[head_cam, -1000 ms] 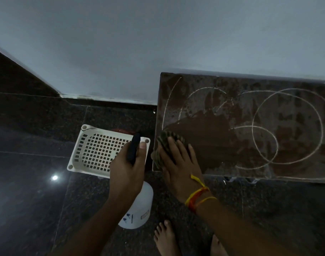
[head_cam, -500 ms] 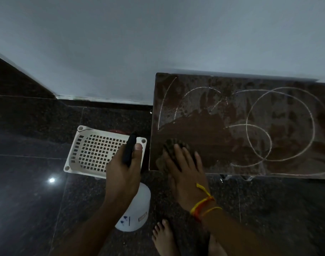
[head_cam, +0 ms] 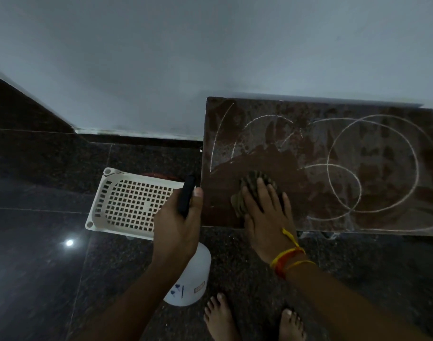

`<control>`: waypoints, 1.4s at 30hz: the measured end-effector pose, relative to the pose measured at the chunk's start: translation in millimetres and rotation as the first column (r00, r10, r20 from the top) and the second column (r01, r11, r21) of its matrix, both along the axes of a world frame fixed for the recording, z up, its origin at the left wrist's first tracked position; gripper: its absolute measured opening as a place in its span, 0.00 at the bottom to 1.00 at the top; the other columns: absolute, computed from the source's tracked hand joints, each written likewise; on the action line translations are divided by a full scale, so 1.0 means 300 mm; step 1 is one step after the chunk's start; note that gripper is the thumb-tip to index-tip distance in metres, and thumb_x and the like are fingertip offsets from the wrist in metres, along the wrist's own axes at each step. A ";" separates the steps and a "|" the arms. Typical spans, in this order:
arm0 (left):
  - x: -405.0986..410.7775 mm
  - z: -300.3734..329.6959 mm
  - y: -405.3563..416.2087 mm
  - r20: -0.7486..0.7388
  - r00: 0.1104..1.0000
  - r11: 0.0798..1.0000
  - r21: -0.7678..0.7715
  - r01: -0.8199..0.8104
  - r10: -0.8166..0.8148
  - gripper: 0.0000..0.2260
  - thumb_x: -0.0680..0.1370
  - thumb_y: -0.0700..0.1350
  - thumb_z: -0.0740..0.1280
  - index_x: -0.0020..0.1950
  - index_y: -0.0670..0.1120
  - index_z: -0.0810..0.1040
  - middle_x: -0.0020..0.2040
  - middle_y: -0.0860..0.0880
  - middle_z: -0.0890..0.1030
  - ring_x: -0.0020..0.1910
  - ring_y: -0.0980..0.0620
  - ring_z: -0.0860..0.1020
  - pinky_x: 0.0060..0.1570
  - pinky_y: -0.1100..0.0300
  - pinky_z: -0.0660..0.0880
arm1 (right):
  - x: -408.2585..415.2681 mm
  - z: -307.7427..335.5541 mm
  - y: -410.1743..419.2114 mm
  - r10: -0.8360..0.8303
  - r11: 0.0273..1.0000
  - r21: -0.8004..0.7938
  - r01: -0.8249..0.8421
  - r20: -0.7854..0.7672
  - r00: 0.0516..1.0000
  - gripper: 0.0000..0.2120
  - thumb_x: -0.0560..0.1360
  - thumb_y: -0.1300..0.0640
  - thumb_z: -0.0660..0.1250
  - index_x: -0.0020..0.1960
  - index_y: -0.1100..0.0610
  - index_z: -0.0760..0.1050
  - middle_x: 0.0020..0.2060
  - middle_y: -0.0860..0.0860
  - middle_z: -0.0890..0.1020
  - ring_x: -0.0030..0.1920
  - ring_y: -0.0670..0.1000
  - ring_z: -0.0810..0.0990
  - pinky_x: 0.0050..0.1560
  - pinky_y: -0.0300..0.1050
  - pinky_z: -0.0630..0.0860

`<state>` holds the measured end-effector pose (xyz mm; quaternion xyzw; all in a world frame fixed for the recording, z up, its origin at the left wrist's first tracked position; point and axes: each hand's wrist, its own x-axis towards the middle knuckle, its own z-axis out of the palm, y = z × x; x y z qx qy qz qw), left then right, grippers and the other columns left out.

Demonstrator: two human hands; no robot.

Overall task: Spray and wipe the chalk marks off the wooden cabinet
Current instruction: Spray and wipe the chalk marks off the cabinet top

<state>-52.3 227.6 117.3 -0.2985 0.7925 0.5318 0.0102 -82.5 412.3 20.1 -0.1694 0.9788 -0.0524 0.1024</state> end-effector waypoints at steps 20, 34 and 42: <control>-0.058 -0.029 -0.048 0.009 1.000 1.000 0.010 0.018 -0.018 0.15 0.77 0.61 0.59 0.40 0.52 0.76 0.32 0.48 0.79 0.34 0.47 0.80 0.36 0.39 0.79 | -0.277 -0.028 -0.258 -0.005 0.999 -0.051 0.002 -0.042 0.999 0.28 0.76 0.49 0.51 0.76 0.52 0.56 0.76 0.57 0.54 0.74 0.62 0.56 0.72 0.62 0.57; -0.132 -0.044 -0.092 0.028 1.000 1.000 -0.001 0.007 -0.007 0.15 0.79 0.57 0.59 0.39 0.50 0.76 0.32 0.46 0.80 0.34 0.45 0.80 0.36 0.46 0.78 | -0.332 -0.037 -0.340 0.012 0.999 -0.047 -0.015 -0.067 0.998 0.27 0.77 0.49 0.53 0.75 0.52 0.58 0.76 0.56 0.56 0.73 0.61 0.59 0.71 0.62 0.57; -0.180 -0.036 -0.117 0.019 1.000 1.000 0.010 0.000 0.000 0.16 0.77 0.59 0.59 0.39 0.50 0.76 0.31 0.47 0.79 0.31 0.46 0.80 0.35 0.44 0.78 | -0.205 -0.023 -0.313 0.044 0.998 -0.039 -0.045 -0.039 0.998 0.27 0.77 0.46 0.51 0.76 0.51 0.58 0.76 0.55 0.57 0.74 0.60 0.59 0.71 0.62 0.58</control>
